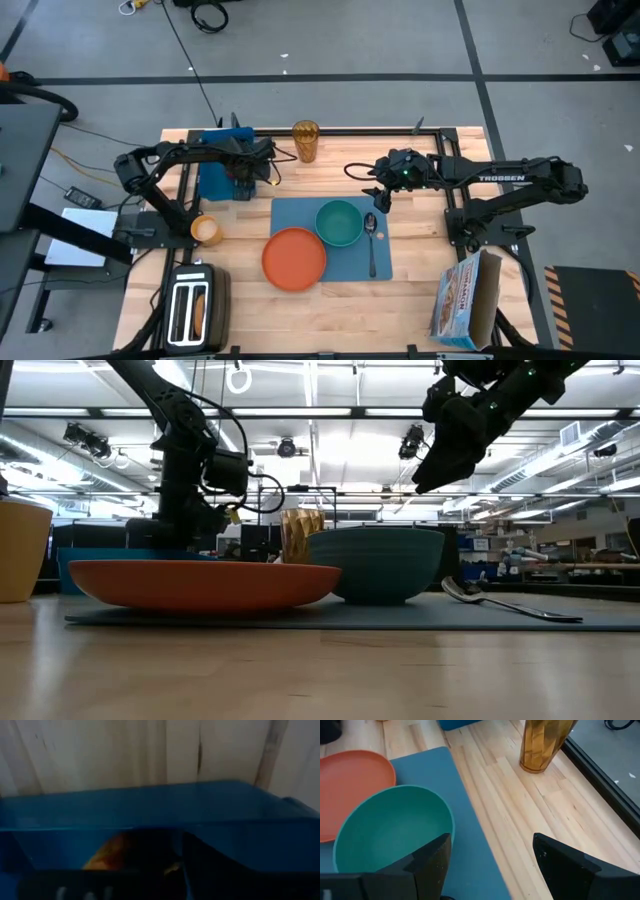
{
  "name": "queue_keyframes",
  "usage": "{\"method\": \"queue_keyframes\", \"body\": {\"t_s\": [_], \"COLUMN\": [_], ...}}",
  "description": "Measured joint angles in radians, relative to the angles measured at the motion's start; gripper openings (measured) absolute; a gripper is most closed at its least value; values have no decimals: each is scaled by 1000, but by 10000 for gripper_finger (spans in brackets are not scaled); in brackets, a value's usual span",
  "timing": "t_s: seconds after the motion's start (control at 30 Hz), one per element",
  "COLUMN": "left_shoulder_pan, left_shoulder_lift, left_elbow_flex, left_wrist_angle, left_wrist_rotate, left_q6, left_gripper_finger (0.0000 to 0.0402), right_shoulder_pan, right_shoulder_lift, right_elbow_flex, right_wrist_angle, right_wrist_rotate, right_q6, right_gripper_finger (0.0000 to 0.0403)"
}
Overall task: Arrange a breakfast setting
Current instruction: Put the red apple on the blue cutting board to the top of the orange plate
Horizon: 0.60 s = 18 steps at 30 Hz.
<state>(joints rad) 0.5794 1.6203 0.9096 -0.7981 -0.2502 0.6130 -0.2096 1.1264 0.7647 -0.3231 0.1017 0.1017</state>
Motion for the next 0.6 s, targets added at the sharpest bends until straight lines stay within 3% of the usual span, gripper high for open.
{"method": "queue_keyframes", "body": {"t_s": [0.13, 0.6], "left_shoulder_pan": [0, 0], "left_shoulder_lift": [-10, -271], "left_elbow_flex": [0, 0], "left_wrist_angle": [-17, -111], "left_wrist_rotate": [-2, -18], "left_q6": [-22, -54], "left_gripper_finger": [18, 21], "right_shoulder_pan": [0, -3], "right_shoulder_lift": [0, -2], "right_elbow_flex": [0, 0], "right_wrist_angle": [0, 31], "right_wrist_rotate": [0, 0], "right_q6": [0, 8], "right_gripper_finger": [288, 288]}}
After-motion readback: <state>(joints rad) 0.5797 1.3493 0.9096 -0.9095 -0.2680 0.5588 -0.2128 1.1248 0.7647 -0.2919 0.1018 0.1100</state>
